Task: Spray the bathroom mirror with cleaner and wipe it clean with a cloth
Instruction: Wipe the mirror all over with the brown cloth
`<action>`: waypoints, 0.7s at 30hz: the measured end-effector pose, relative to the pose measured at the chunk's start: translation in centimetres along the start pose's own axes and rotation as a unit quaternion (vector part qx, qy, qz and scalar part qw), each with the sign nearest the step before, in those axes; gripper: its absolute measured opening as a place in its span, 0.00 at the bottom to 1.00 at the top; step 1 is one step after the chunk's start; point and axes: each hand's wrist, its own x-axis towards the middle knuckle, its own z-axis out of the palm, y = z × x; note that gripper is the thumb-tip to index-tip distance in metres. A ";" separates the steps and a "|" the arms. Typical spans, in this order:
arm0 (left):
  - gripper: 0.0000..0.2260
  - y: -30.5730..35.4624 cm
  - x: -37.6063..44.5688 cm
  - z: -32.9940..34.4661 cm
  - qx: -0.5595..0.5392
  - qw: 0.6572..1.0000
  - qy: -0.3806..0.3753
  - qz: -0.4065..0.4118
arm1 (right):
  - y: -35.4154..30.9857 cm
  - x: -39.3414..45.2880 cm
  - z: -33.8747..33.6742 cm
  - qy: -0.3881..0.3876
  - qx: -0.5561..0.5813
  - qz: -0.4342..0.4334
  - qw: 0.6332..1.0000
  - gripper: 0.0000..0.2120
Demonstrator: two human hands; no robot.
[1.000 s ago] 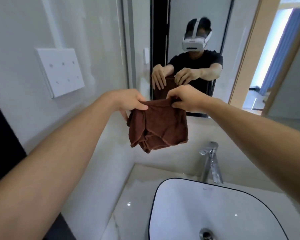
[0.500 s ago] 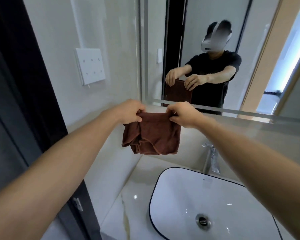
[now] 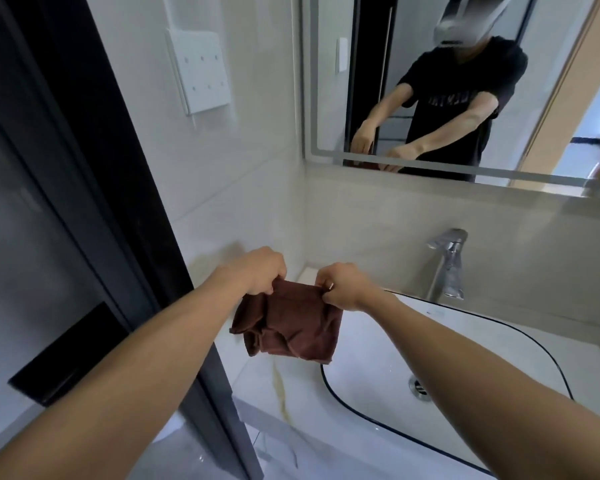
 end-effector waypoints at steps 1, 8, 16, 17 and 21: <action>0.10 -0.1 -0.1 0.5 0.000 1.000 0.001 0.004 | -0.1 0.0 0.3 -0.002 -0.003 0.002 1.000 0.14; 0.10 -0.8 -0.8 3.8 0.007 1.000 -0.016 -0.002 | -0.8 -0.6 2.8 -0.027 -0.003 -0.008 1.000 0.12; 0.13 -0.8 0.6 5.7 0.042 0.993 -0.094 -0.052 | -1.5 0.8 7.1 -0.137 0.016 -0.005 0.990 0.10; 0.13 -0.6 1.1 6.3 0.042 0.992 -0.102 -0.059 | -1.4 1.3 7.9 -0.142 0.005 0.000 0.990 0.10; 0.14 -0.1 3.9 10.1 0.051 0.989 -0.134 -0.048 | 0.1 3.4 11.9 -0.167 -0.058 0.029 0.984 0.10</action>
